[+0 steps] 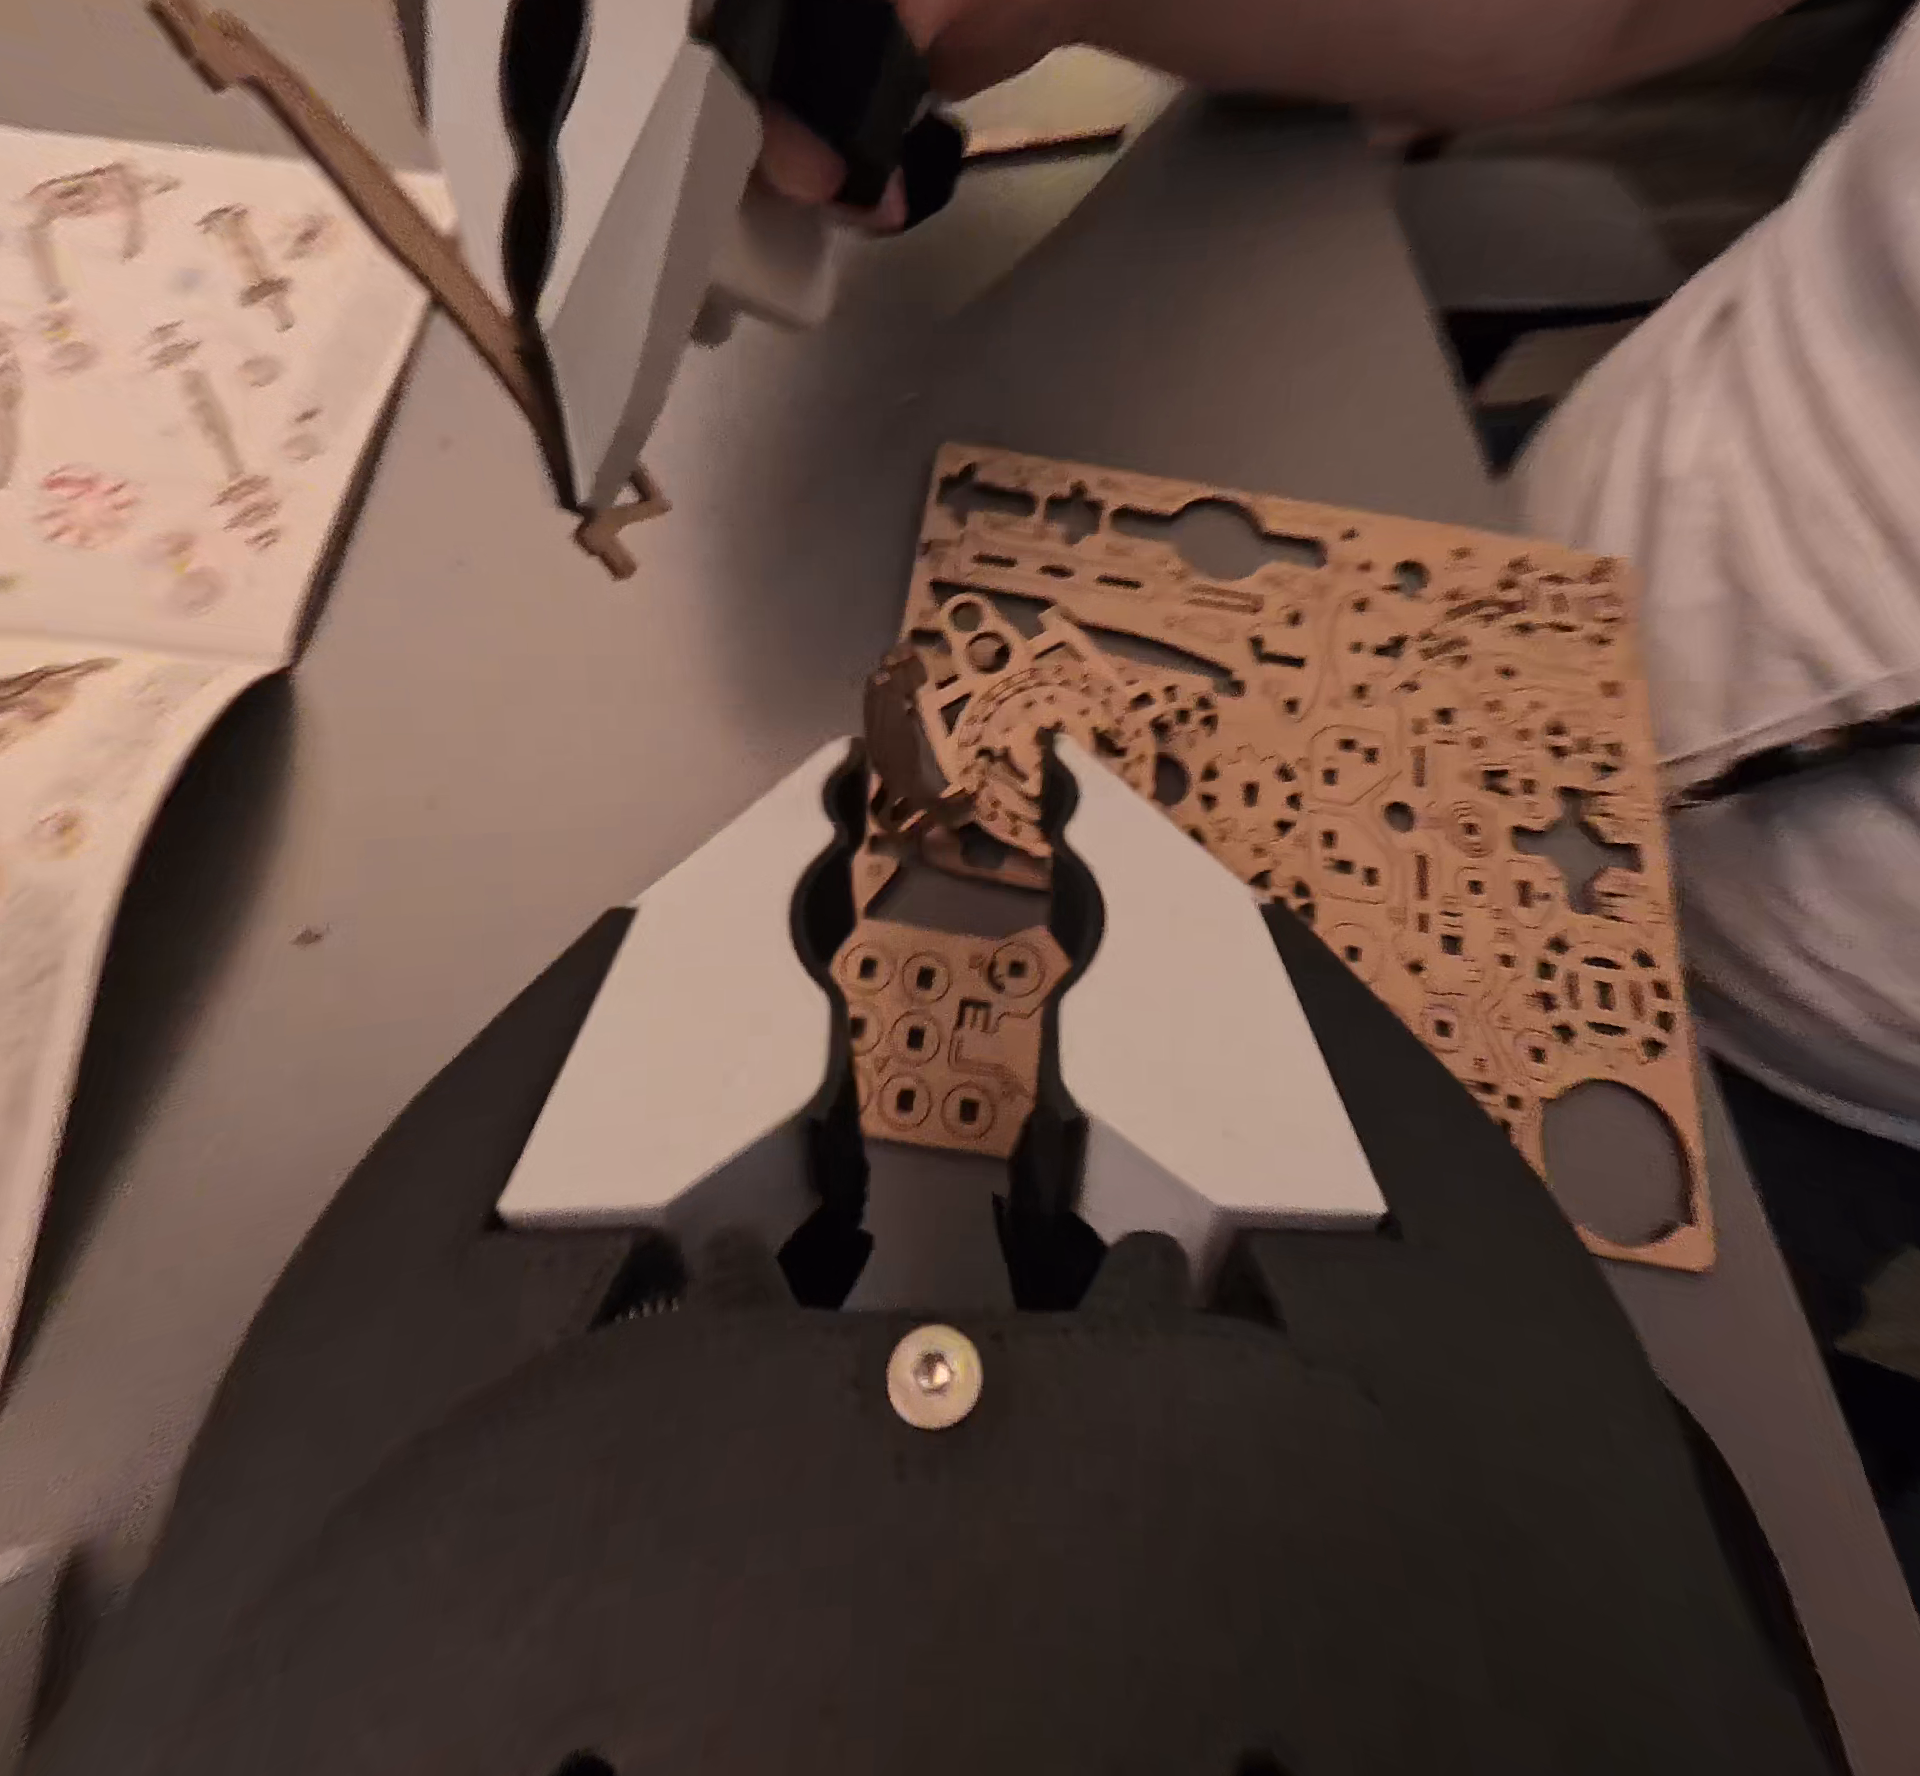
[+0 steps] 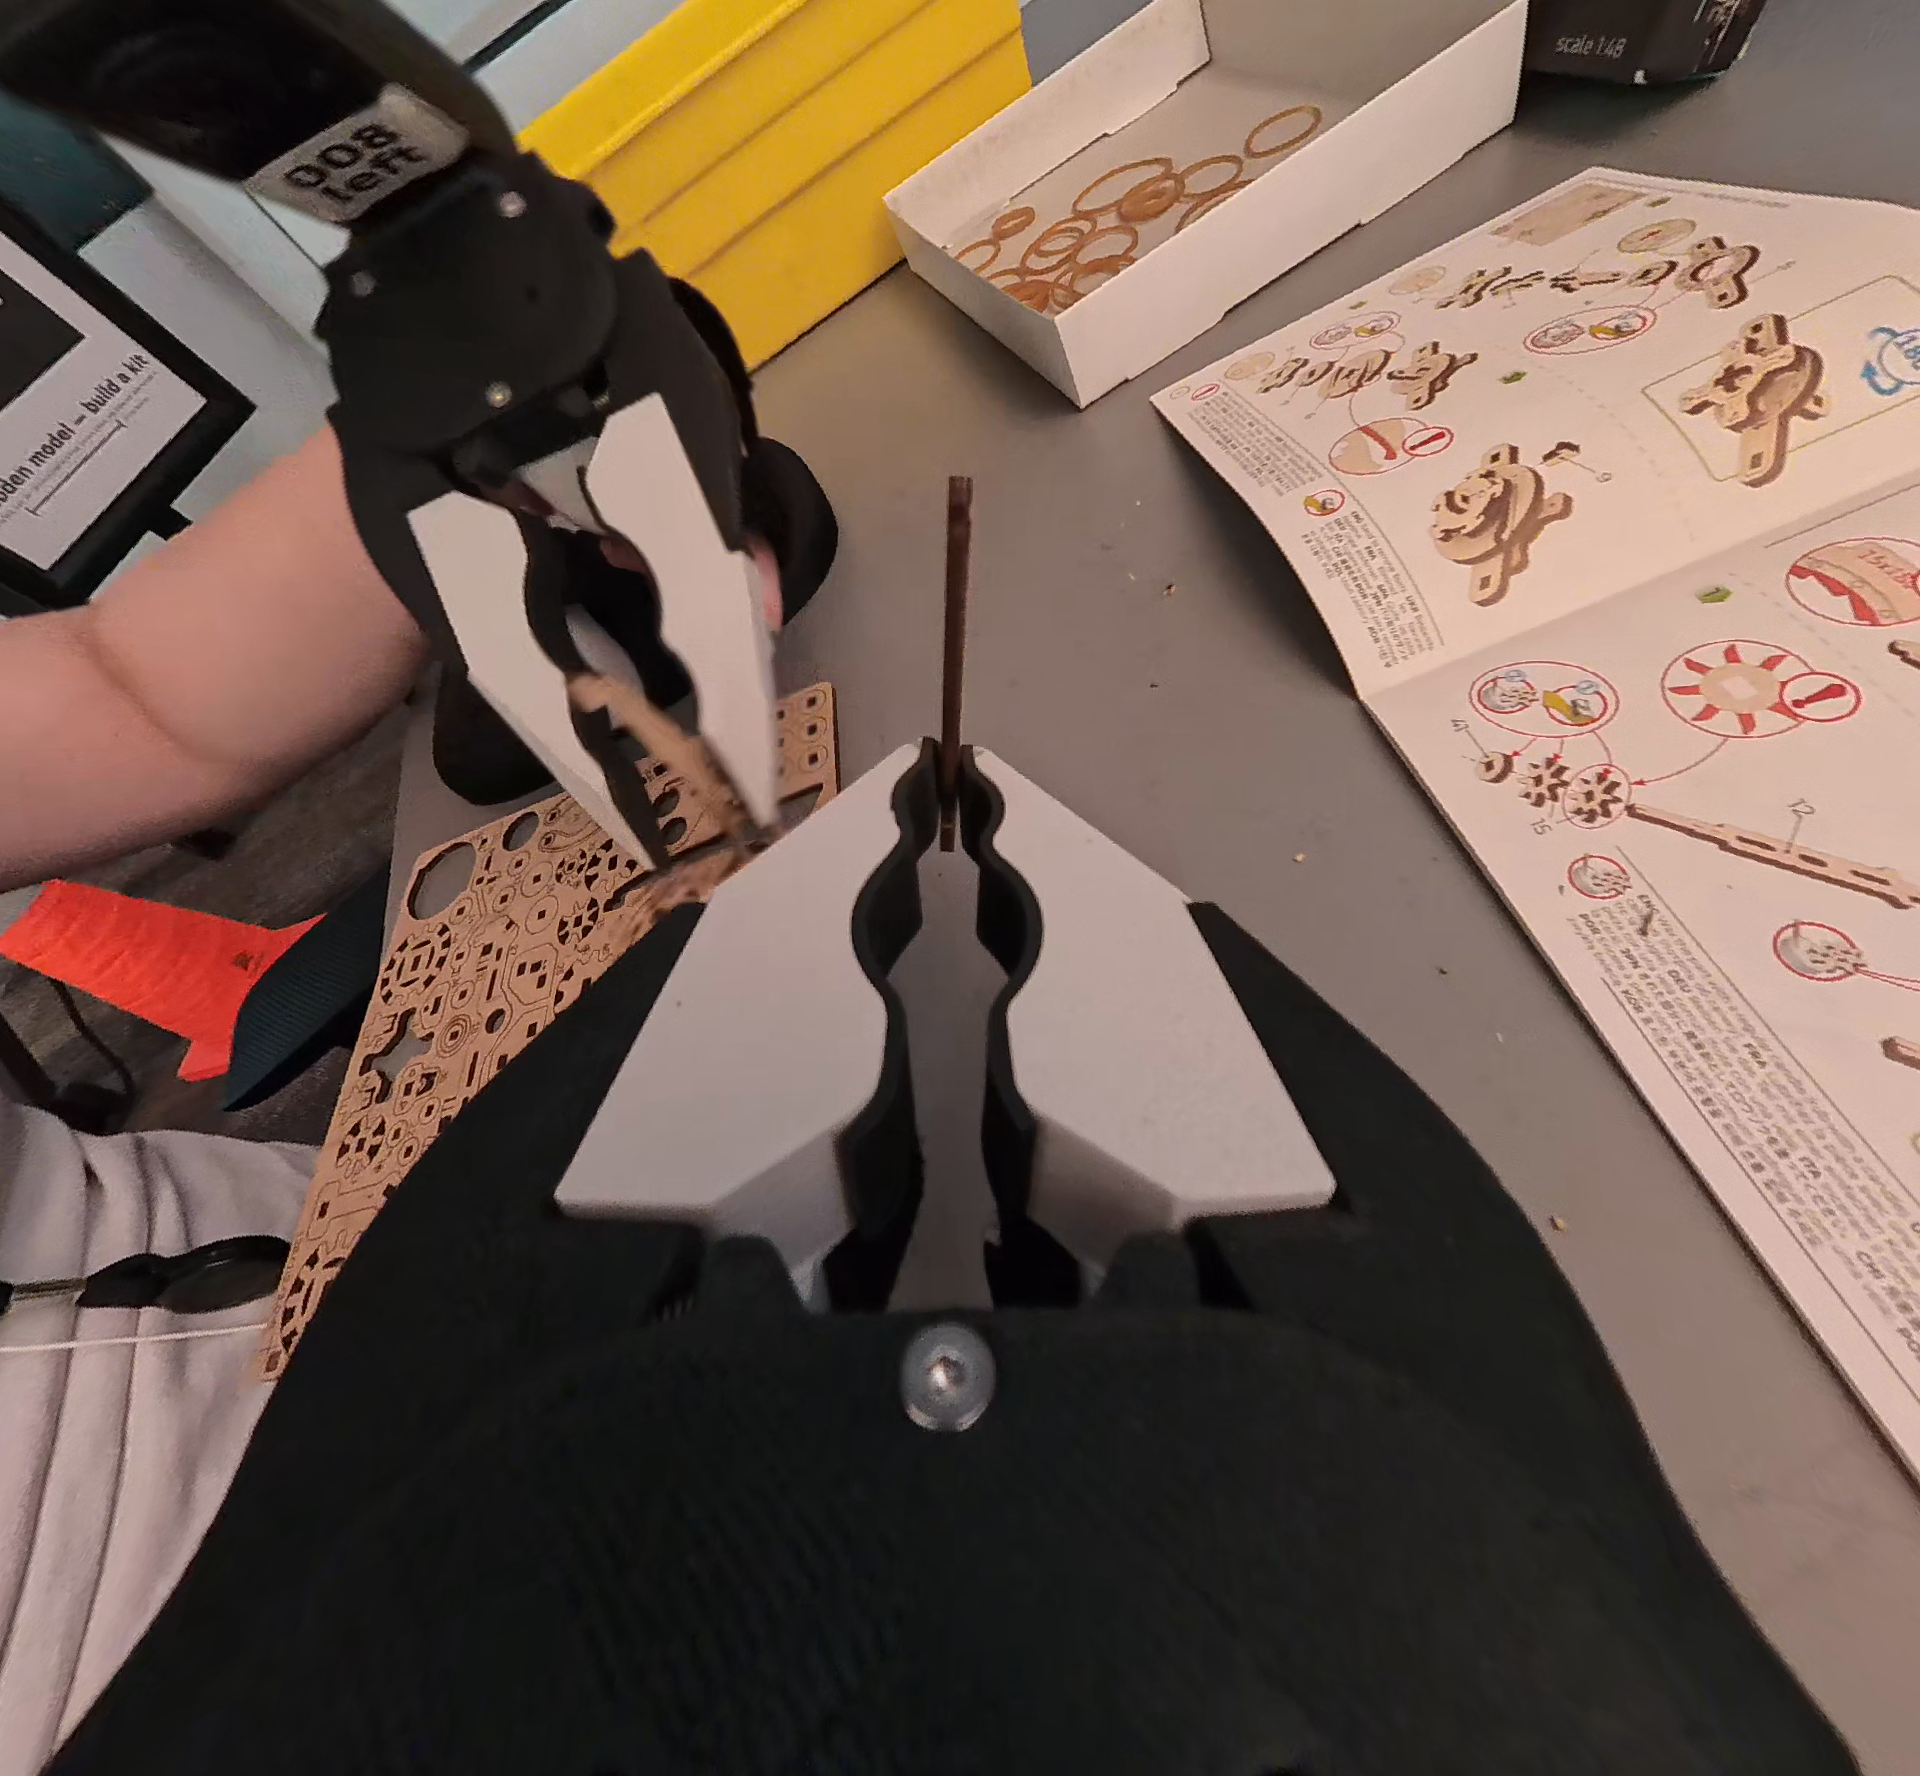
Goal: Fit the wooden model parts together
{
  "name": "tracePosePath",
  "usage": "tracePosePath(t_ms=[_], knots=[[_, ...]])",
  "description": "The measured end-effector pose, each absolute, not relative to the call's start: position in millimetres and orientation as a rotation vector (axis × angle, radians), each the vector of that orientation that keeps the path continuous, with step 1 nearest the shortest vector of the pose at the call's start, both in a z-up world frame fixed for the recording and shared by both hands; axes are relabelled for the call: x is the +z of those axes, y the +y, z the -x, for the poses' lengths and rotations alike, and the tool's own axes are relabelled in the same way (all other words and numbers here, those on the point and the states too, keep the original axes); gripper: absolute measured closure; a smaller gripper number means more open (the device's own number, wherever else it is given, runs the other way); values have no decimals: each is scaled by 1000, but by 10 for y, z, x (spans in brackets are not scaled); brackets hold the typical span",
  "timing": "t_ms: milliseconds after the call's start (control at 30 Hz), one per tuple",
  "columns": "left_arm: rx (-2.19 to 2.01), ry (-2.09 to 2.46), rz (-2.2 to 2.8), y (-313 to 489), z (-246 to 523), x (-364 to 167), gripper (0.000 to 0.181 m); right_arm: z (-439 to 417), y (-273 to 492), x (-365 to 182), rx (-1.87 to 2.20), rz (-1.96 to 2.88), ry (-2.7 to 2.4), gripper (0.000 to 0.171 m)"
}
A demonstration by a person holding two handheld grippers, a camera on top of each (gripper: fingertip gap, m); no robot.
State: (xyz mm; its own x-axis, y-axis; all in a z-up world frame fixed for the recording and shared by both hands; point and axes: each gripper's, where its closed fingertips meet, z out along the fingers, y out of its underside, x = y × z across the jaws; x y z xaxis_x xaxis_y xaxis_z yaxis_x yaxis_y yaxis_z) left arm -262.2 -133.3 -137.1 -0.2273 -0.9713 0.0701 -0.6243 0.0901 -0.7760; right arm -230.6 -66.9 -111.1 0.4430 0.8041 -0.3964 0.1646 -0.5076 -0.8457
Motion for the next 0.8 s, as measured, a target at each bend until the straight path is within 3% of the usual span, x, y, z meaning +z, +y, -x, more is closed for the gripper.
tracePosePath(t_ms=[33, 67, 367, 800], knots=[[-1053, 1922, 1569, -1367, 2628, -1360, 163, 2306, -669, -1111, 1074, 1939, -815, 171], [-1097, 1922, 1605, -1355, 2638, -1352, 176, 2306, -669, -1111, 1075, 1940, -815, 171], [-1347, 1218, 2212, -888, 2653, -1027, 181, 2326, -690, -1106, 1090, 1940, -823, 171], [-1940, 584, 2247, -749, 2864, -557, 181, 2280, -675, -995, 1113, 1894, -794, 171]])
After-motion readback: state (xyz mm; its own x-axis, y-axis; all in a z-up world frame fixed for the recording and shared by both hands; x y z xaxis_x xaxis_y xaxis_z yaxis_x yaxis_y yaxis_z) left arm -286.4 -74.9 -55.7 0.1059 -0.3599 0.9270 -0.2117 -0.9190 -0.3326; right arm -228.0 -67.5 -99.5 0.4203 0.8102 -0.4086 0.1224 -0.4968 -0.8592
